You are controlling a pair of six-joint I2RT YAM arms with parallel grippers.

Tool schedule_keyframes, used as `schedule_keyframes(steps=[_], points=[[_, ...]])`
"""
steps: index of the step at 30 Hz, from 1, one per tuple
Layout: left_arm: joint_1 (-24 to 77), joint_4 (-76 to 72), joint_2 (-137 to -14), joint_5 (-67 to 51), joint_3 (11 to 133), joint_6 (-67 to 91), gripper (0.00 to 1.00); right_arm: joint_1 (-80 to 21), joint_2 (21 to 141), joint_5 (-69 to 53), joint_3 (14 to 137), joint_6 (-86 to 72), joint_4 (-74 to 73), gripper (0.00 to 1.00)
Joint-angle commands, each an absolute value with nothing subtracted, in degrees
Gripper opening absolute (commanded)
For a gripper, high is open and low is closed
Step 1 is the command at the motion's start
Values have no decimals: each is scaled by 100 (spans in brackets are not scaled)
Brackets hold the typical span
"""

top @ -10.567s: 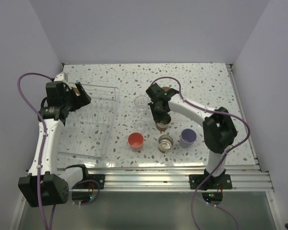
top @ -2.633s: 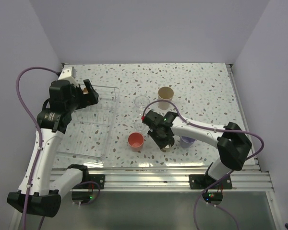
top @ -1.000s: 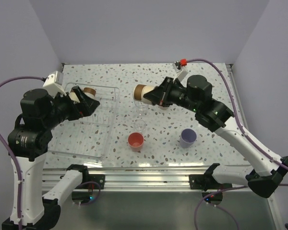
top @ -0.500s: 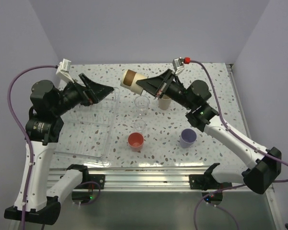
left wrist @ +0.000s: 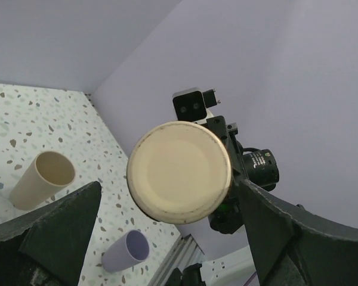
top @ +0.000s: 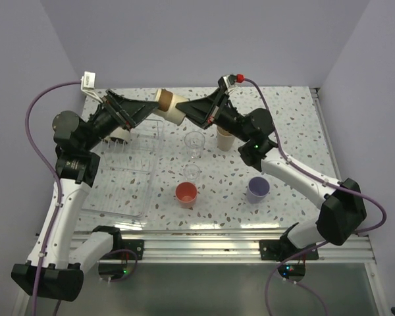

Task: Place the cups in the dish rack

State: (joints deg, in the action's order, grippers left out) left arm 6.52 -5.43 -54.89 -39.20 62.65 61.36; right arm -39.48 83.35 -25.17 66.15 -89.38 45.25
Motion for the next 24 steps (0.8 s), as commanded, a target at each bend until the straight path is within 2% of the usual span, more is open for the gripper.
schedule_keyframes(steps=[1,13,17,18,21,22,23,24], points=[[668,-1494,-5555,-3973,6196,6486,100,-3973,8332,-2751,7049,-9167,5352,0],[835,-1670,-5809,-3735,6284,6548,99,-4016,8797,-2892,7260,-9413,5739,0],[923,-1556,-5871,-3665,6346,6451,91,-4025,8956,-2830,7216,-9536,5967,0],[923,-1443,-5854,-3613,6354,6390,79,-4025,9017,-2804,7207,-9597,6003,0],[932,-1135,-5801,-3420,6433,6197,52,-4017,9114,-2830,7242,-9633,6056,0],[923,-1003,-5801,-3358,6486,6127,34,-4025,9123,-2856,7260,-9642,6064,0],[932,-837,-5836,-3297,6652,6039,26,-4025,9158,-2900,7312,-9642,6056,0],[932,-330,-5879,-3139,6801,5786,10,-4017,9176,-2944,7330,-9633,6030,0]])
